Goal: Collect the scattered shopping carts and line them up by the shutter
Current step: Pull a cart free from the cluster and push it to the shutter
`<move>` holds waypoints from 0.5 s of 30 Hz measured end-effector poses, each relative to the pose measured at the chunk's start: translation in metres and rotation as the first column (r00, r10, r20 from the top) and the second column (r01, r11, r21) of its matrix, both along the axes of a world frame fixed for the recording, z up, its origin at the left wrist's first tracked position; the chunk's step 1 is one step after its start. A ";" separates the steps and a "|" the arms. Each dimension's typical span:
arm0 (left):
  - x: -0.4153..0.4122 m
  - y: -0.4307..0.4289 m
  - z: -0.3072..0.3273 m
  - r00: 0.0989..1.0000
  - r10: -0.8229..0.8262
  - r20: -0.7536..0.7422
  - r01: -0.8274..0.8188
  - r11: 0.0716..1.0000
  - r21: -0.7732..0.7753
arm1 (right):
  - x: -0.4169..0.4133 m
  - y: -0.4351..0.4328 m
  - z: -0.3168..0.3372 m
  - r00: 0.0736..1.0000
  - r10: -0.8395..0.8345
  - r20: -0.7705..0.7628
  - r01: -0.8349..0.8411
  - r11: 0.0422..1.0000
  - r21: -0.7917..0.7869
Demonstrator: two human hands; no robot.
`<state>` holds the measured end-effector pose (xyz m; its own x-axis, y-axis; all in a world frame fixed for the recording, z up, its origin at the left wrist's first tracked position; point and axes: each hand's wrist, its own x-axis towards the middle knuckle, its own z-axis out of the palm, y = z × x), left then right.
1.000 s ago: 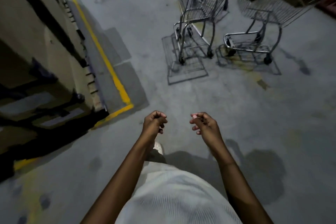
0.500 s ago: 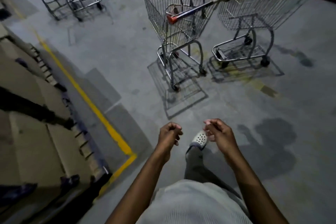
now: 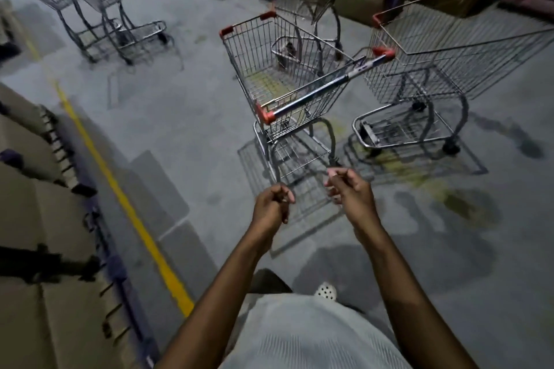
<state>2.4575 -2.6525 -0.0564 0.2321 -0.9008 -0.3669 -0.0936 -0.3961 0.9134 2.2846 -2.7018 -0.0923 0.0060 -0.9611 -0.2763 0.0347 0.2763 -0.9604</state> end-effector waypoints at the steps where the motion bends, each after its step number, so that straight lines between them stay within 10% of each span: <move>1: -0.001 -0.021 0.001 1.000 -0.029 0.006 0.029 1.000 -0.007 | 0.002 -0.011 -0.006 1.000 0.011 -0.009 -0.011 1.000 0.018; 8: 0.017 -0.176 -0.012 0.960 -0.063 0.271 0.127 0.966 -0.226 | -0.001 -0.099 -0.031 0.994 0.041 -0.098 -0.032 0.995 0.095; 12: 0.021 -0.254 -0.042 0.610 -0.020 0.792 0.323 0.919 -0.225 | -0.004 -0.187 -0.025 0.988 -0.047 -0.146 0.055 0.997 0.053; 15: 0.024 -0.299 -0.058 0.372 -0.152 0.916 0.407 0.913 -0.014 | -0.008 -0.246 -0.024 0.967 -0.112 -0.227 0.112 0.994 -0.011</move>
